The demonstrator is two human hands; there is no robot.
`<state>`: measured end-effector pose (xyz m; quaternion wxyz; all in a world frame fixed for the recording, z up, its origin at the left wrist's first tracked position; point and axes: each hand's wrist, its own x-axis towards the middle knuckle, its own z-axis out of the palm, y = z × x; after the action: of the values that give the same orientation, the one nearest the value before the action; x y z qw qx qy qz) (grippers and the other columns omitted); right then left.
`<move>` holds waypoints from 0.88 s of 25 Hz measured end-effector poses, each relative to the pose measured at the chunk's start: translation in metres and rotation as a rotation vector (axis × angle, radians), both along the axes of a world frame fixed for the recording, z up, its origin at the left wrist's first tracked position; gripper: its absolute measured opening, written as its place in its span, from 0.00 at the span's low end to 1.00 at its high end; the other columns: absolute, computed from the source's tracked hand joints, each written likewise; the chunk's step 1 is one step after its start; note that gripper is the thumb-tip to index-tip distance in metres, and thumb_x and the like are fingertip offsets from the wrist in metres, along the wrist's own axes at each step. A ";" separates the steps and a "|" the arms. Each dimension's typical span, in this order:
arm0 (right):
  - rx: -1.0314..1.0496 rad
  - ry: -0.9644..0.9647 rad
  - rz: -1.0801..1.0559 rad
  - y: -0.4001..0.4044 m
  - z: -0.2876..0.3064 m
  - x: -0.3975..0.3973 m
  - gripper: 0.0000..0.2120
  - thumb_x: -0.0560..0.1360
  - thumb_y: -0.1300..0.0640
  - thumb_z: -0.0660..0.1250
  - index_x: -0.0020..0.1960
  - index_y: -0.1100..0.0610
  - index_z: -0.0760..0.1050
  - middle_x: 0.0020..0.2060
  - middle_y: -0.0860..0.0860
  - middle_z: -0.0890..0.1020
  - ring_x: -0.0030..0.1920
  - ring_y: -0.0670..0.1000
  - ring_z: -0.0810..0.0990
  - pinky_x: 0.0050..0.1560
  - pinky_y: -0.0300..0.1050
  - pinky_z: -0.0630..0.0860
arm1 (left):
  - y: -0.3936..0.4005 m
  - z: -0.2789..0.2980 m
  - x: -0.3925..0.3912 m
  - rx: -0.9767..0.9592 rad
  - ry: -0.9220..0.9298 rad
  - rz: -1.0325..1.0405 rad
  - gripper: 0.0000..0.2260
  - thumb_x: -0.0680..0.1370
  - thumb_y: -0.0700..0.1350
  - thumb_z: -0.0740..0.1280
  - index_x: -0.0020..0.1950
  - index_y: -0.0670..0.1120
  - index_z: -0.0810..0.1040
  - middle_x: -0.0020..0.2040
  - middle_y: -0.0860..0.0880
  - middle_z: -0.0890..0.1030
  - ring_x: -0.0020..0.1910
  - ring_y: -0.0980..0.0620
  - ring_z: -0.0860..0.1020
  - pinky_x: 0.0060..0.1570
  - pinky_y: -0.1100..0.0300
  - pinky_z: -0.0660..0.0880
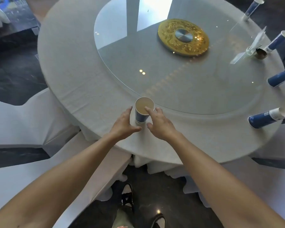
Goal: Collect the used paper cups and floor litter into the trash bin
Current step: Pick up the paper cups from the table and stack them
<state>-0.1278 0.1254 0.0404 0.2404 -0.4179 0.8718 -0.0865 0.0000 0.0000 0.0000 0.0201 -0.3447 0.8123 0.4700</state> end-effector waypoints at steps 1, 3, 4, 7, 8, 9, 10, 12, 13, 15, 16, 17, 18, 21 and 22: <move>0.023 0.014 0.012 -0.005 -0.003 -0.002 0.25 0.80 0.56 0.63 0.77 0.50 0.65 0.70 0.58 0.67 0.59 0.64 0.78 0.55 0.55 0.77 | -0.003 -0.001 -0.003 0.006 0.027 0.006 0.48 0.73 0.47 0.79 0.85 0.47 0.53 0.83 0.48 0.62 0.80 0.48 0.64 0.75 0.54 0.65; 0.049 0.037 -0.005 -0.010 -0.008 -0.005 0.16 0.80 0.55 0.63 0.67 0.56 0.72 0.64 0.57 0.71 0.56 0.63 0.79 0.54 0.55 0.78 | -0.006 0.000 -0.004 0.023 0.049 -0.002 0.45 0.73 0.45 0.78 0.84 0.50 0.57 0.81 0.50 0.67 0.77 0.47 0.68 0.69 0.57 0.68; 0.056 0.030 -0.019 -0.010 -0.010 -0.005 0.13 0.81 0.55 0.63 0.63 0.57 0.73 0.62 0.56 0.73 0.55 0.63 0.79 0.54 0.55 0.78 | -0.006 -0.002 -0.005 0.029 0.053 -0.003 0.43 0.72 0.45 0.78 0.83 0.51 0.60 0.78 0.50 0.70 0.75 0.47 0.71 0.66 0.58 0.69; -0.029 -0.037 -0.062 0.002 -0.010 -0.007 0.09 0.80 0.54 0.64 0.58 0.57 0.75 0.57 0.54 0.76 0.53 0.60 0.79 0.53 0.55 0.78 | -0.002 -0.008 -0.010 0.046 0.083 0.015 0.39 0.71 0.48 0.80 0.79 0.53 0.66 0.72 0.52 0.76 0.66 0.51 0.75 0.61 0.56 0.73; -0.064 -0.062 -0.068 0.009 -0.007 -0.008 0.09 0.80 0.53 0.64 0.57 0.56 0.76 0.56 0.54 0.78 0.53 0.58 0.79 0.54 0.55 0.78 | 0.001 -0.007 -0.012 0.057 0.090 0.018 0.39 0.70 0.48 0.80 0.78 0.52 0.67 0.71 0.53 0.77 0.63 0.53 0.74 0.60 0.56 0.73; -0.103 -0.104 -0.093 0.018 -0.005 -0.011 0.08 0.80 0.53 0.65 0.56 0.54 0.77 0.54 0.53 0.78 0.53 0.57 0.80 0.55 0.56 0.78 | 0.006 -0.007 -0.016 0.078 0.107 0.018 0.38 0.70 0.48 0.81 0.77 0.52 0.68 0.69 0.53 0.77 0.61 0.54 0.73 0.59 0.57 0.73; -0.139 -0.152 -0.121 0.028 -0.003 -0.015 0.07 0.79 0.52 0.66 0.55 0.53 0.77 0.53 0.51 0.79 0.53 0.55 0.81 0.55 0.56 0.79 | 0.011 -0.006 -0.021 0.097 0.126 0.014 0.37 0.70 0.48 0.81 0.76 0.51 0.70 0.68 0.53 0.78 0.61 0.55 0.74 0.57 0.58 0.72; -0.187 -0.242 -0.157 0.049 0.003 -0.024 0.04 0.79 0.52 0.68 0.53 0.50 0.78 0.53 0.49 0.81 0.52 0.52 0.83 0.55 0.54 0.79 | 0.024 -0.005 -0.030 0.143 0.153 -0.011 0.36 0.68 0.48 0.82 0.73 0.52 0.72 0.64 0.53 0.80 0.60 0.56 0.76 0.53 0.62 0.74; -0.192 -0.269 -0.167 0.059 0.006 -0.030 0.04 0.79 0.52 0.68 0.53 0.50 0.78 0.54 0.48 0.82 0.52 0.51 0.83 0.55 0.53 0.80 | 0.031 -0.005 -0.035 0.162 0.160 -0.025 0.35 0.68 0.48 0.83 0.72 0.52 0.73 0.63 0.53 0.81 0.60 0.56 0.78 0.50 0.64 0.75; -0.192 -0.298 -0.180 0.078 0.012 -0.039 0.03 0.80 0.51 0.68 0.52 0.49 0.78 0.53 0.47 0.82 0.51 0.49 0.83 0.54 0.52 0.81 | 0.045 -0.006 -0.043 0.185 0.161 -0.046 0.35 0.66 0.49 0.83 0.70 0.53 0.73 0.61 0.54 0.82 0.60 0.55 0.79 0.49 0.65 0.76; -0.197 -0.311 -0.188 0.087 0.014 -0.043 0.03 0.80 0.51 0.68 0.52 0.48 0.78 0.52 0.47 0.82 0.50 0.49 0.83 0.53 0.52 0.81 | 0.052 -0.006 -0.048 0.201 0.158 -0.048 0.35 0.66 0.50 0.84 0.69 0.54 0.73 0.60 0.55 0.82 0.60 0.56 0.80 0.50 0.63 0.77; -0.209 -0.329 -0.200 0.096 0.016 -0.048 0.04 0.80 0.50 0.68 0.53 0.48 0.79 0.52 0.46 0.82 0.49 0.48 0.83 0.53 0.52 0.81 | 0.060 -0.006 -0.054 0.224 0.158 -0.048 0.35 0.65 0.50 0.84 0.69 0.55 0.73 0.59 0.55 0.82 0.60 0.56 0.80 0.51 0.61 0.79; -0.226 -0.348 -0.213 0.105 0.017 -0.054 0.05 0.80 0.50 0.68 0.54 0.49 0.79 0.52 0.45 0.82 0.48 0.47 0.83 0.53 0.52 0.82 | 0.068 -0.005 -0.060 0.243 0.158 -0.059 0.35 0.65 0.49 0.84 0.68 0.55 0.72 0.58 0.55 0.83 0.59 0.56 0.81 0.52 0.59 0.81; -0.267 -0.388 -0.258 0.139 0.021 -0.076 0.06 0.79 0.49 0.68 0.54 0.48 0.80 0.51 0.44 0.83 0.47 0.47 0.84 0.52 0.53 0.82 | 0.099 0.000 -0.084 0.284 0.178 -0.074 0.35 0.64 0.48 0.85 0.65 0.57 0.72 0.56 0.56 0.83 0.56 0.56 0.83 0.53 0.54 0.84; -0.271 -0.391 -0.267 0.152 0.023 -0.085 0.06 0.79 0.48 0.68 0.53 0.48 0.80 0.50 0.44 0.83 0.47 0.48 0.84 0.52 0.53 0.82 | 0.112 0.002 -0.094 0.285 0.183 -0.078 0.35 0.64 0.47 0.85 0.65 0.57 0.72 0.56 0.56 0.84 0.55 0.57 0.84 0.53 0.54 0.84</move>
<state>-0.2123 0.2779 0.0635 0.3323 -0.3028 0.8368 -0.3124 -0.0942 0.1122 0.0025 0.0127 -0.2624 0.7486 0.6088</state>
